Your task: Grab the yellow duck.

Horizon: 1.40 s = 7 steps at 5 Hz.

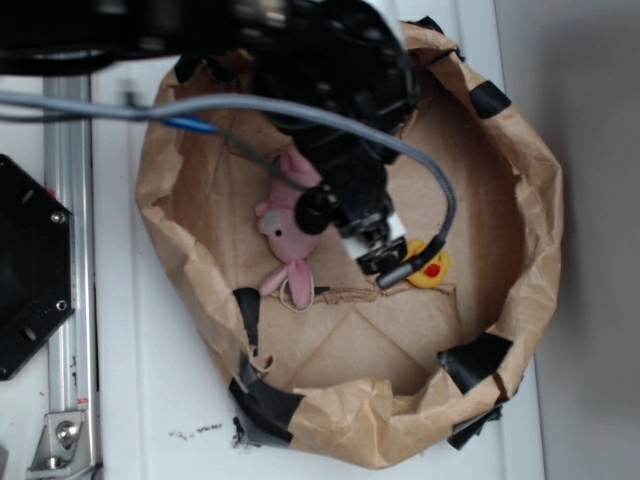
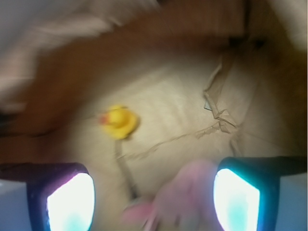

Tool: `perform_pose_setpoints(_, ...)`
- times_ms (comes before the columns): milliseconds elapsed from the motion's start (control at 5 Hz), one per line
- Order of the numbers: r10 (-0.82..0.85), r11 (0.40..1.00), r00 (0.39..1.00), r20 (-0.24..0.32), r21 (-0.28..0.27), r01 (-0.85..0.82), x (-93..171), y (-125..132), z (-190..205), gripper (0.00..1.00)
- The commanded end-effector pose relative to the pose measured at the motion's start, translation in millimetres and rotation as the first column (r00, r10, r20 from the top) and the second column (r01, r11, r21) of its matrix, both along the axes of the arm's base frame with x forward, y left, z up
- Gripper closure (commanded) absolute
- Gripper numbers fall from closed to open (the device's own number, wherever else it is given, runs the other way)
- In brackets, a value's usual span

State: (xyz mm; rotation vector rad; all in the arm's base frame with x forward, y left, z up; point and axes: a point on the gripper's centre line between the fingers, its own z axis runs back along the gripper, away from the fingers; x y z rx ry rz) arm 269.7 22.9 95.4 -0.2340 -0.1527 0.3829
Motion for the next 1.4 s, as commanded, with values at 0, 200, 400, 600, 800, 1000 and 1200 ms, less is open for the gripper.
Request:
perform_pose_setpoints(0, -0.052, 0.998, 0.999, 0.004, 0.020, 0.052, 27, 3, 4, 0.00)
perform_pose_setpoints(200, -0.052, 0.998, 0.999, 0.004, 0.020, 0.052, 27, 3, 4, 0.00)
perform_pose_setpoints(400, -0.052, 0.998, 0.999, 0.004, 0.020, 0.052, 27, 3, 4, 0.00)
perform_pose_setpoints(600, -0.026, 0.998, 0.999, 0.040, 0.056, 0.024, 41, -4, -6, 0.00)
perform_pose_setpoints(800, -0.052, 0.993, 0.998, 0.029, 0.106, 0.048, 54, -12, -25, 0.00)
perform_pose_setpoints(1000, -0.104, 0.991, 0.994, 0.034, 0.083, 0.101, 57, -23, -32, 0.00)
perform_pose_setpoints(1200, -0.159, 0.985, 0.987, 0.010, 0.069, 0.158, 58, -39, -41, 0.00)
